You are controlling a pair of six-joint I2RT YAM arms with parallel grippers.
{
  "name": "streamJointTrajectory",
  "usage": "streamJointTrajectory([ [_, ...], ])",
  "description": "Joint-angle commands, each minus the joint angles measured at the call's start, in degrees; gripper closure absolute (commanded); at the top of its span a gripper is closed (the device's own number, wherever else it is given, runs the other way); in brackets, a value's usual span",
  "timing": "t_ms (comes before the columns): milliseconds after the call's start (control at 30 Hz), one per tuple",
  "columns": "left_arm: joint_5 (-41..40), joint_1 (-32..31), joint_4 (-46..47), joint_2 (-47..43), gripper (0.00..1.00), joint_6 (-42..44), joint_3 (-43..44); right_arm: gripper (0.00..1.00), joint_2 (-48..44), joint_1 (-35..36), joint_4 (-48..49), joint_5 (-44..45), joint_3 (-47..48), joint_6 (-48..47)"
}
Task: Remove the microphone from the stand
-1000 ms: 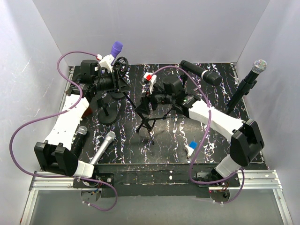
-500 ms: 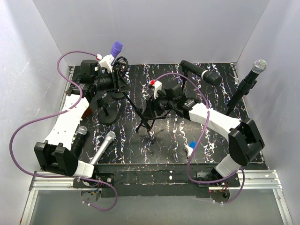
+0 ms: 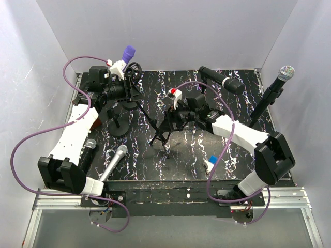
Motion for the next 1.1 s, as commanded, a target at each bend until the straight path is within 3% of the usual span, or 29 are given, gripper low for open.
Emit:
streamJointTrajectory([
  [0, 1.66, 0.19, 2.72, -1.03, 1.0, -0.67, 2.64, 0.23, -1.72, 0.18, 6.56, -3.29, 5.97, 6.91],
  [467, 1.4, 0.28, 2.9, -1.3, 1.0, -0.23, 2.47, 0.27, 4.79, 0.18, 1.72, 1.64, 11.26, 8.16],
  [1067, 1.75, 0.28, 3.51, 0.11, 1.0, -0.23, 3.17, 0.31, 1.54, -1.23, -0.13, 5.51, 2.39, 1.39],
])
